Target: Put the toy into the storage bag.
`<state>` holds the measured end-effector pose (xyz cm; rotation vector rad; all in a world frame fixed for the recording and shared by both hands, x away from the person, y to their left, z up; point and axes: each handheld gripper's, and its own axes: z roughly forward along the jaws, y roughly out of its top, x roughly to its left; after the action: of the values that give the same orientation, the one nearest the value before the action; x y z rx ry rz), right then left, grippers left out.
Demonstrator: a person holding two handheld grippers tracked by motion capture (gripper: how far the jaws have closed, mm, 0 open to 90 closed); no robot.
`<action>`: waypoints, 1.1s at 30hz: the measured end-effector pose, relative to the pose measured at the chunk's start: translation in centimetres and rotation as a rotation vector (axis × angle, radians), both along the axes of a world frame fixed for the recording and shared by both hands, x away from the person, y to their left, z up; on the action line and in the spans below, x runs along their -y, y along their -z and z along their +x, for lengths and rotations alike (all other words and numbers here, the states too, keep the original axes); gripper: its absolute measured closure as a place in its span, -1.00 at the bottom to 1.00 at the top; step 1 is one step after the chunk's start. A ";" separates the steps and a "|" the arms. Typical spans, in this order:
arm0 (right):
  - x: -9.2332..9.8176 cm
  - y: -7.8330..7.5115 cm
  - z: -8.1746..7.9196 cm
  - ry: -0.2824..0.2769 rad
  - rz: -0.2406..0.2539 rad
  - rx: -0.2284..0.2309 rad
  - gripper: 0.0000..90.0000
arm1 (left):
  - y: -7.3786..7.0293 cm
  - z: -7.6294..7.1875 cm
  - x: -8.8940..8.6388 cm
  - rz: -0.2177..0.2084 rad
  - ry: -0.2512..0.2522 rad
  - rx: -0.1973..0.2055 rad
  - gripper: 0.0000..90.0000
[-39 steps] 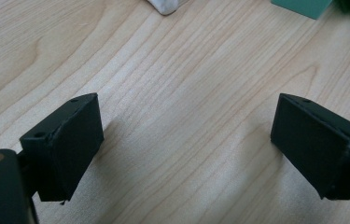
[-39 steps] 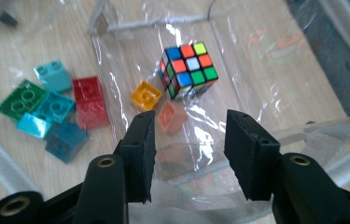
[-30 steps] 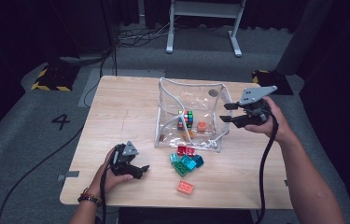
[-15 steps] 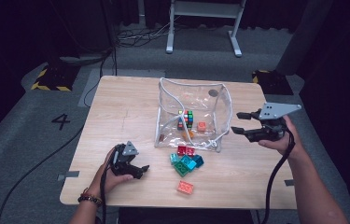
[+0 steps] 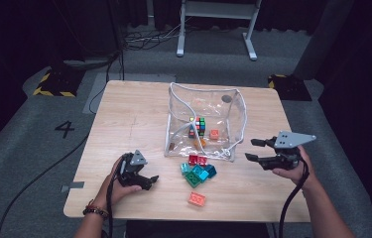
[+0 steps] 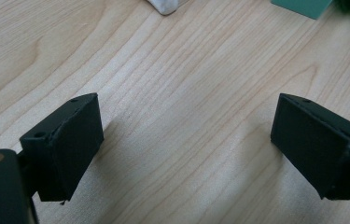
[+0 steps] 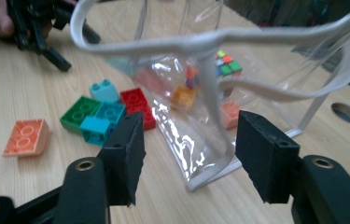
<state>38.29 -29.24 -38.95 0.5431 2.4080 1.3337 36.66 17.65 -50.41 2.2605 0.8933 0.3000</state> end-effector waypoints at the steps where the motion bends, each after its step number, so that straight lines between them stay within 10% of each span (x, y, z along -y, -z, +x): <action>1: -0.1 0.5 -0.1 -0.013 -0.003 -0.010 -0.01 | 0.0 0.0 0.0 0.000 0.000 0.000 -0.79; 18: -7.1 8.9 -1.5 -0.105 -0.125 -0.106 -0.05 | 0.0 0.0 0.0 0.001 0.000 0.000 -0.79; 33: -9.4 10.7 -0.3 -0.091 -0.105 -0.132 -0.28 | 0.0 0.0 0.0 0.001 0.000 0.000 -0.79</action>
<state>38.02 -19.83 -49.67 0.5133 2.6223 1.2339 36.66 17.65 -50.40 2.2611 0.8932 0.3002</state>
